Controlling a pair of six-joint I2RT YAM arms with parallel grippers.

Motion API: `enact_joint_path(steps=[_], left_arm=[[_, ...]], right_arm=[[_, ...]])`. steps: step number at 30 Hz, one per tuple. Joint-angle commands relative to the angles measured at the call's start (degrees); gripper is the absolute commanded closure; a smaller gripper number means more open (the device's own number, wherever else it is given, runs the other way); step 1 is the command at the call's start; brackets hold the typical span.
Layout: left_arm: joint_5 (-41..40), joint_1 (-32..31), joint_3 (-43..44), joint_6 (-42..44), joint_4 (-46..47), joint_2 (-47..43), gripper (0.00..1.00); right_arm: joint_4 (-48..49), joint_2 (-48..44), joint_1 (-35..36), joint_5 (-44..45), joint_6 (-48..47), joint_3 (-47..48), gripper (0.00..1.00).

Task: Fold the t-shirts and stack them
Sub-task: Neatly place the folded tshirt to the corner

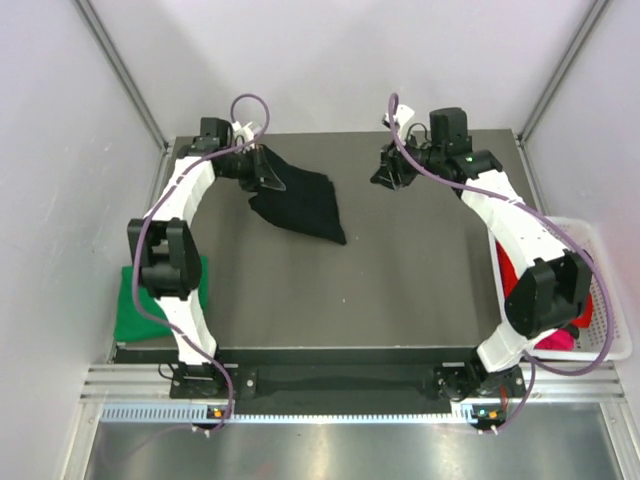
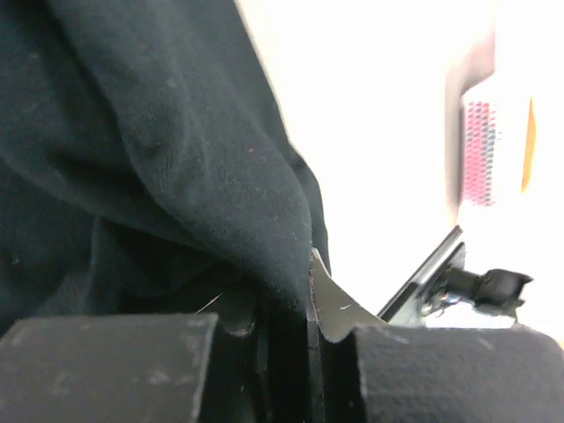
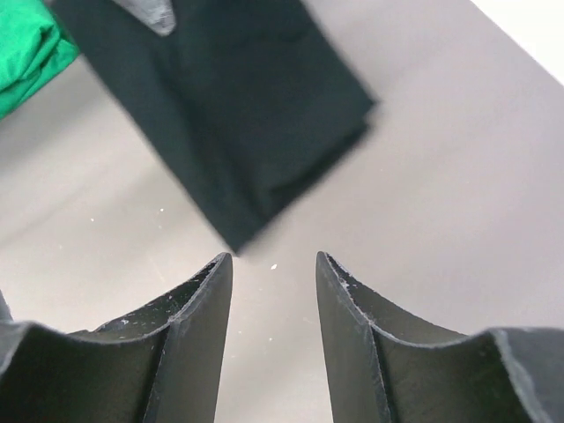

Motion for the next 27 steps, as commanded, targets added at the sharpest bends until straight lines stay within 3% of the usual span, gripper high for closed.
enact_joint_path(steps=[1, 6, 11, 18, 23, 27], left_arm=[[-3.5, -1.3, -5.8, 8.5, -11.3, -7.1, 1.0], [-8.9, -1.2, -12.5, 17.1, -22.6, -15.4, 1.0], [-11.3, 0.5, -13.7, 25.1, -32.9, -20.0, 1.0], [-21.5, 4.5, -4.4, 33.9, -45.8, -23.2, 1.0], [-29.9, 6.1, -8.5, 36.7, -46.1, -27.6, 1.0], [-30.4, 9.2, -13.1, 38.1, -46.1, -30.2, 1.0]], right_arm=[[-4.6, -1.6, 0.3, 1.7, -5.2, -0.8, 0.57], [-6.6, -5.8, 0.0, 2.3, -6.6, -4.9, 0.57], [-5.2, -8.2, 0.0, 2.6, -5.5, -6.6, 0.57], [-5.2, -9.8, 0.1, 3.2, -6.1, -8.5, 0.57], [-4.9, -10.3, 0.0, 3.0, -6.2, -8.9, 0.57], [-4.8, -10.3, 0.0, 3.1, -6.5, -9.4, 0.57]])
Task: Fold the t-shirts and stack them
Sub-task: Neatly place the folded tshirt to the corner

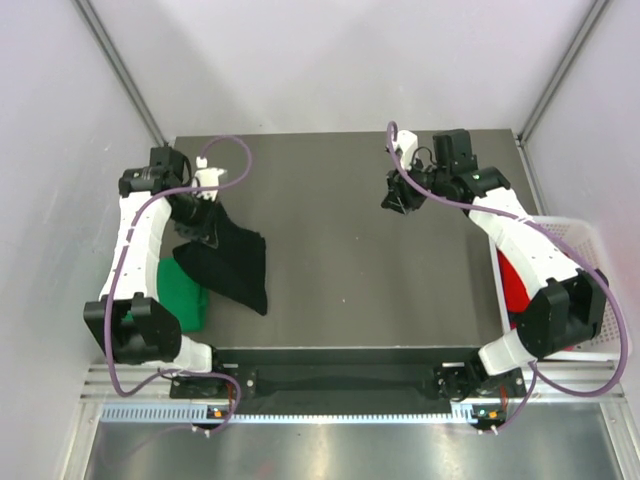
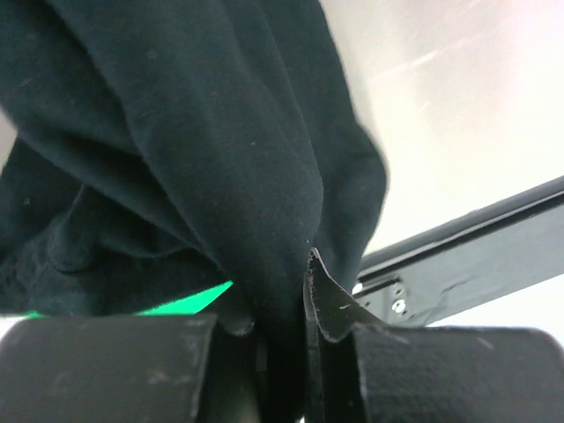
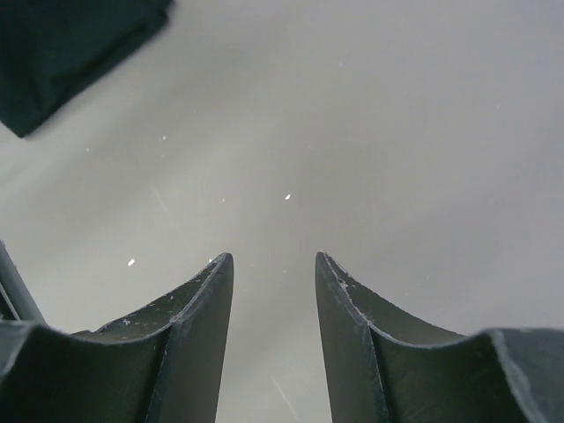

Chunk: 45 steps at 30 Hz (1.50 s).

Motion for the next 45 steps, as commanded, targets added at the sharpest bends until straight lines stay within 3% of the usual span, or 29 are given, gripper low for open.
enact_joint_path(steps=[1, 14, 31, 45], left_arm=[[-2.6, 2.0, -3.3, 3.7, -11.0, -4.0, 1.0], [-11.3, 2.4, -13.2, 7.9, -11.0, -17.2, 1.0], [-19.9, 3.2, 0.5, 9.1, -11.2, -21.7, 1.0], [-26.2, 3.3, -0.5, 10.7, -11.1, -22.1, 1.0]], right_arm=[[1.3, -2.1, -0.1, -0.4, -1.4, -0.3, 0.57], [2.5, -0.5, -0.5, -0.2, -1.8, -2.2, 0.58], [4.2, 0.0, -1.1, 0.0, -2.0, -5.0, 0.58], [5.4, 1.5, -1.5, -3.0, -2.2, -5.0, 0.58]])
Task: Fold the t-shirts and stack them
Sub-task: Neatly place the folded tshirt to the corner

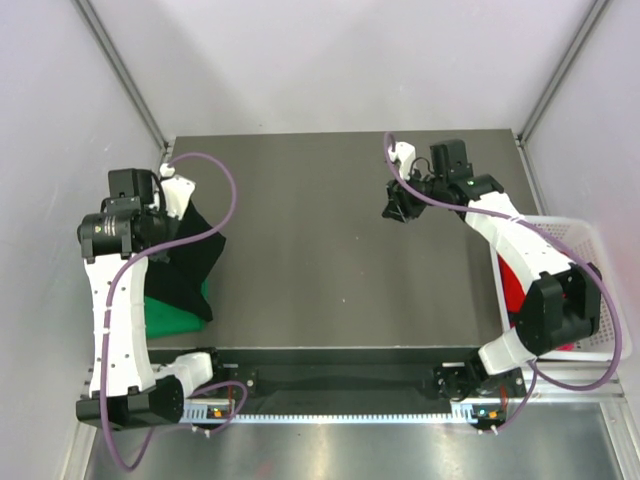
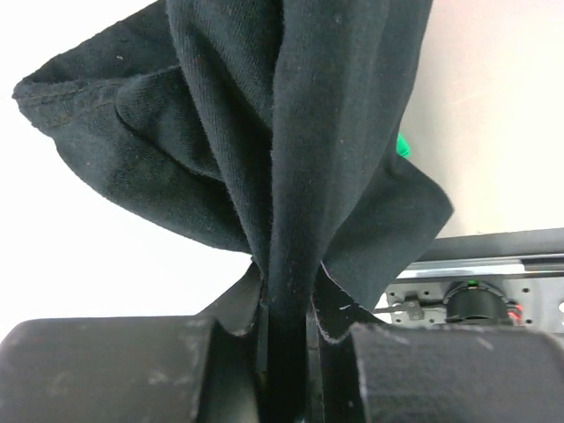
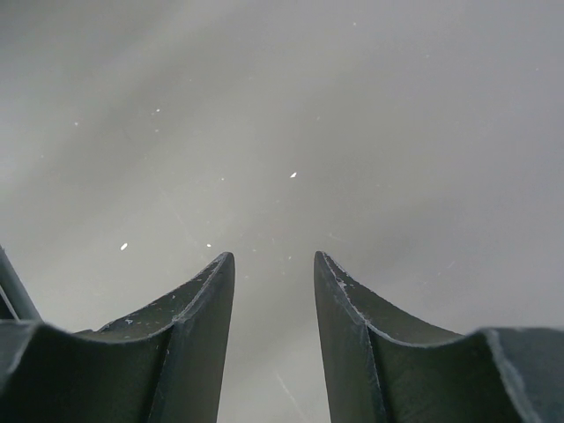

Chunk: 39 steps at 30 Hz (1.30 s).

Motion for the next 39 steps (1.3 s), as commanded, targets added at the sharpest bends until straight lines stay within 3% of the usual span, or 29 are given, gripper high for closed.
enact_joint_path(steps=[1, 12, 30, 39], left_arm=[[-2.9, 0.2, 0.2, 1.5, -8.3, -1.5, 1.0], [-1.5, 4.5, -9.1, 2.6, -6.5, -2.5, 1.0], [-17.2, 8.7, -23.5, 7.4, 14.0, -3.5, 1.0], [-17.7, 18.7, -30.3, 10.8, 24.8, -1.0, 1.0]], right_arm=[[2.7, 0.9, -0.6, -2.4, -1.0, 0.5, 0.58], [3.0, 1.1, -0.6, -2.9, -0.4, 0.1, 0.58], [3.4, 2.5, -0.6, -3.9, 0.4, 0.5, 0.58], [3.9, 2.7, -0.6, -4.6, 0.6, 0.0, 0.58]])
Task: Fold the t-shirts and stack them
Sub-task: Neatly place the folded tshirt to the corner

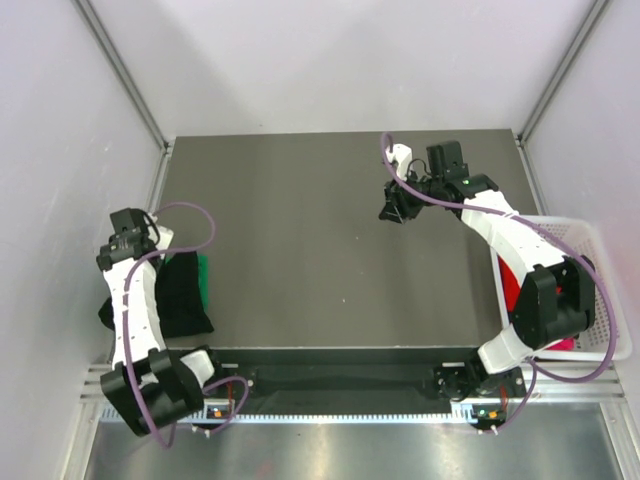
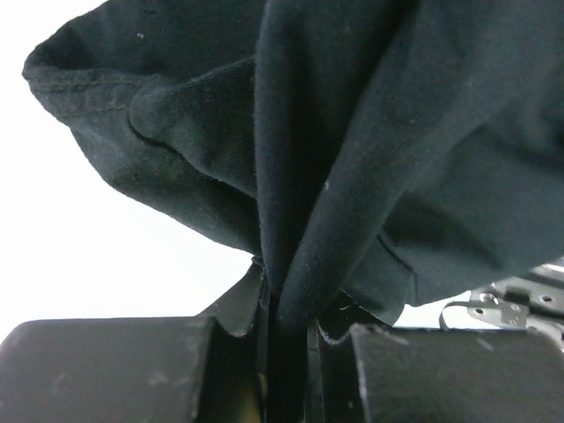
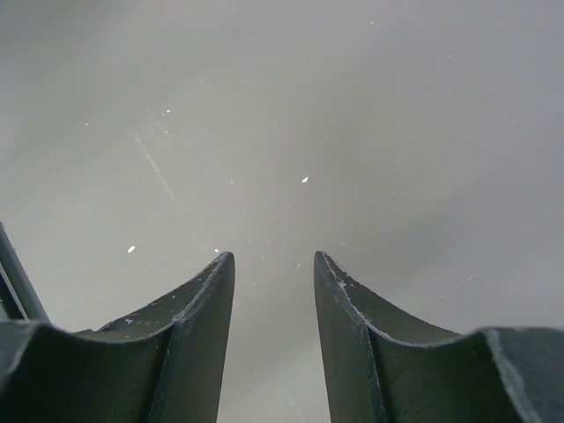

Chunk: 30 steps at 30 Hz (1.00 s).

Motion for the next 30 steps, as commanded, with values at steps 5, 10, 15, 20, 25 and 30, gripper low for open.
enact_joint_path(steps=[5, 10, 15, 20, 25, 30], left_arm=[[0.5, 9.4, -1.6, 3.3, 13.4, 3.9, 1.0], [1.0, 12.2, -2.6, 3.9, 18.4, 6.6, 1.0], [1.5, 12.3, -2.8, 2.9, 22.2, 9.3, 1.0], [0.8, 12.4, -2.6, 2.7, 25.2, 11.1, 1.0], [2.0, 12.4, -1.6, 1.7, 25.6, 12.9, 1.0], [7.2, 12.3, 6.3, -1.4, 19.8, 11.9, 0.65]], right_arm=[[3.0, 0.7, -0.6, -2.8, 0.7, 0.0, 0.58], [3.1, 0.9, -0.6, -2.9, 0.8, -0.2, 0.58], [3.3, 1.0, -0.6, -2.9, 0.8, -0.5, 0.58], [3.3, 1.1, -0.6, -2.9, 0.7, -0.7, 0.58], [3.8, 1.2, -0.6, -3.0, 0.7, -1.0, 0.58], [3.8, 1.5, -0.6, -3.3, 0.7, -1.3, 0.58]])
